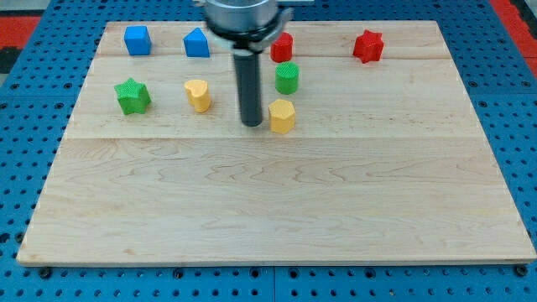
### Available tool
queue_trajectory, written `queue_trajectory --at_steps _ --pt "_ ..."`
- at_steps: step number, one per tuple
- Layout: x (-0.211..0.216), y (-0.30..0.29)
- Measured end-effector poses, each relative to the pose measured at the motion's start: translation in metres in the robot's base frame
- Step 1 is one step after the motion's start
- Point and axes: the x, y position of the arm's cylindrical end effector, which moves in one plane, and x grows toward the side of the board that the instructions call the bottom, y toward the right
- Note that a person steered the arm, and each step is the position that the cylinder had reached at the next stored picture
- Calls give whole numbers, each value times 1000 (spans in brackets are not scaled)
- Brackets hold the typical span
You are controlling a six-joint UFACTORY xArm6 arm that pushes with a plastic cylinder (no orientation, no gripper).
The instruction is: Slide the yellow heart towards the green star
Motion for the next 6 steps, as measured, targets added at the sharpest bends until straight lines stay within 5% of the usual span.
queue_trajectory --at_steps 1,3,6 --pt "-48 -3" --pt "-33 -55" --pt "-91 -61"
